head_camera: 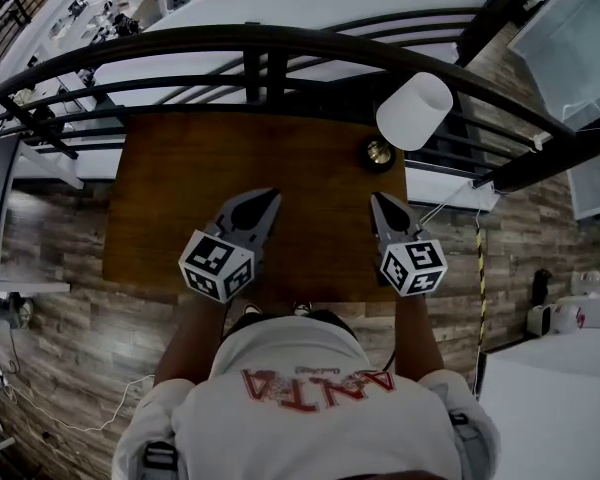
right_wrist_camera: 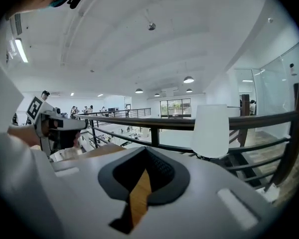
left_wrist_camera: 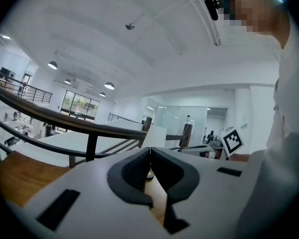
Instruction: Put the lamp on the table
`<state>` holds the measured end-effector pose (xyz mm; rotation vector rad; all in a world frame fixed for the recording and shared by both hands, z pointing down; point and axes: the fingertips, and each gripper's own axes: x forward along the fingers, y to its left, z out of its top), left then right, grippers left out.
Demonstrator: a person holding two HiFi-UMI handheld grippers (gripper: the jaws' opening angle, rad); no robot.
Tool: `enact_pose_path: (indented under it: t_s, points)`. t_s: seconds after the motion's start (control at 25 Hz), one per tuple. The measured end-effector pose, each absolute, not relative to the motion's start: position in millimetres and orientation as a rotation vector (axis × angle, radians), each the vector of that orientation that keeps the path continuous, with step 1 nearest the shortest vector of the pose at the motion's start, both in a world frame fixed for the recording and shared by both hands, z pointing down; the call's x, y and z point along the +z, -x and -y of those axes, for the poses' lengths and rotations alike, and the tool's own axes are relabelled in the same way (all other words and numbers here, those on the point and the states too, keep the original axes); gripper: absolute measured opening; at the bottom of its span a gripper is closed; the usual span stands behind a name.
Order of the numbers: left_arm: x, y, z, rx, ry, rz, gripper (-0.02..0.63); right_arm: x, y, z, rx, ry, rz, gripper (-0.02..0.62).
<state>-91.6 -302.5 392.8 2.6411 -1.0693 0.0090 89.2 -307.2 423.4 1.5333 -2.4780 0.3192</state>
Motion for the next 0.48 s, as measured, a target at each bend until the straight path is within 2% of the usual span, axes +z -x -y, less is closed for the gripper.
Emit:
enact_pose_path:
  t_s: [0.48]
  points:
    - [352.3,100.0,292.2,-0.033,-2.736,1.068,0.009,353.8,-88.4,295.0,0.284,-1.585,2.613,0.002]
